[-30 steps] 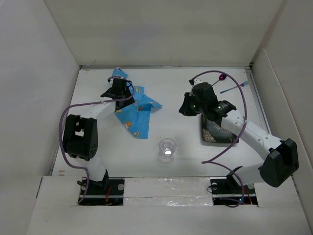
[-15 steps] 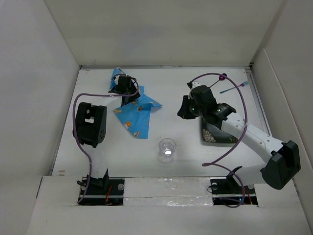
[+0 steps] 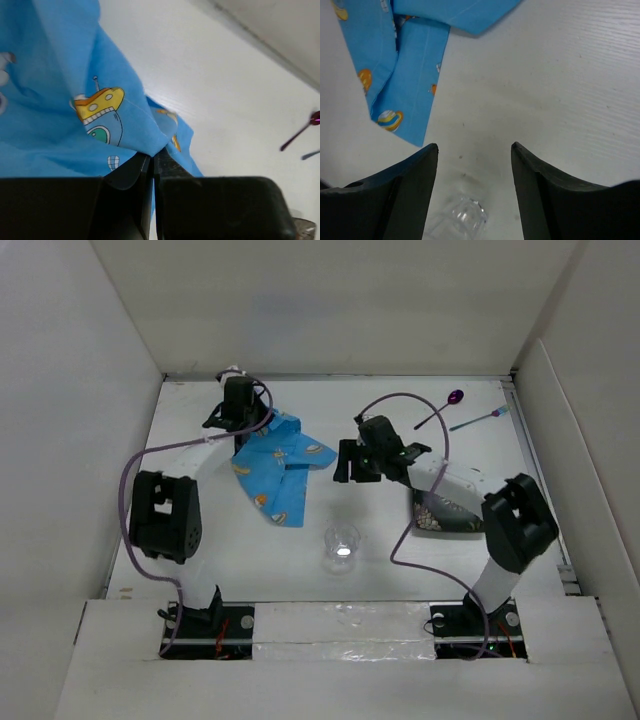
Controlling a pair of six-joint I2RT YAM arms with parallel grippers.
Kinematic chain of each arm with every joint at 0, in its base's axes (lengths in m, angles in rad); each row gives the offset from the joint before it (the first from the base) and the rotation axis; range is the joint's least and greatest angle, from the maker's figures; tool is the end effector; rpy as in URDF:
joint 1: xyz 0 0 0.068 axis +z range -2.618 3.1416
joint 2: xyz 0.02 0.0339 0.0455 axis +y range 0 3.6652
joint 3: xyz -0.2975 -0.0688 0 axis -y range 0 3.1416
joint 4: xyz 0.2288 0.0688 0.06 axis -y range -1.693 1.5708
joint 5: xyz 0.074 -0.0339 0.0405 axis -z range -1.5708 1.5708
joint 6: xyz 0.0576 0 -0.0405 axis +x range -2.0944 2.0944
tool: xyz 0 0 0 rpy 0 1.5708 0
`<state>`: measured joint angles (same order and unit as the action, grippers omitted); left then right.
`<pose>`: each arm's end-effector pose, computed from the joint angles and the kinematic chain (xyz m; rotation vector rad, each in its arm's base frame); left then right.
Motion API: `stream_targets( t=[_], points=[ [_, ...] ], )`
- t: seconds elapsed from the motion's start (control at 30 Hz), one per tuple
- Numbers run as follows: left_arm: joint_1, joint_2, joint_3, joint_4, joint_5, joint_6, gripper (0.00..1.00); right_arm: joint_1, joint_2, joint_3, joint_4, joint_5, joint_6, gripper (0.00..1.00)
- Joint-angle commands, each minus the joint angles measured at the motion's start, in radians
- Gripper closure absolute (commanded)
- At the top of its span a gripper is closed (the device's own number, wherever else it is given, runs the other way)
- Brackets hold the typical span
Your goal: Set the dinner table for one person
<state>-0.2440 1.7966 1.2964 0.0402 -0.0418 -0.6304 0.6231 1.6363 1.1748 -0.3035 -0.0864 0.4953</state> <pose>0.4218 -0.1025 0.2880 -0.4234 2.0243 -0.5042 0.2942 0.2175 0.2712 -0.1996 2.4186 0.6375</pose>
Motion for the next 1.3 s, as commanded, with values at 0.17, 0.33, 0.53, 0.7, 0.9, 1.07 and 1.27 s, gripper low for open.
stream_targets(
  t=[0.17, 0.33, 0.53, 0.7, 0.9, 1.07, 1.27],
  points=[
    [0.138, -0.362, -0.109, -0.016, 0.132, -0.006, 1.0, 0.047, 0.281, 0.192, 0.222, -0.072, 0.098, 0.31],
    [0.233, -0.466, -0.157, -0.097, 0.174, 0.003, 1.0, 0.058, 0.368, 0.258, 0.225, 0.025, 0.152, 0.3],
    [0.318, -0.613, -0.227, -0.236, 0.079, 0.093, 1.0, 0.076, 0.515, 0.451, 0.031, 0.254, 0.167, 0.3],
    [0.318, -0.704, -0.304, -0.295, -0.01, 0.138, 1.0, 0.076, 0.573, 0.565, -0.054, 0.329, 0.207, 0.3],
    [0.318, -0.766, -0.362, -0.323, -0.001, 0.175, 1.0, 0.067, 0.718, 0.755, -0.137, 0.303, 0.203, 0.48],
    [0.318, -0.766, -0.338, -0.31, 0.036, 0.195, 1.0, 0.038, 0.763, 0.829, -0.045, 0.231, 0.192, 0.79],
    [0.318, -0.735, -0.295, -0.278, 0.146, 0.193, 1.0, 0.027, 0.63, 0.748, 0.13, 0.267, 0.146, 1.0]
  ],
)
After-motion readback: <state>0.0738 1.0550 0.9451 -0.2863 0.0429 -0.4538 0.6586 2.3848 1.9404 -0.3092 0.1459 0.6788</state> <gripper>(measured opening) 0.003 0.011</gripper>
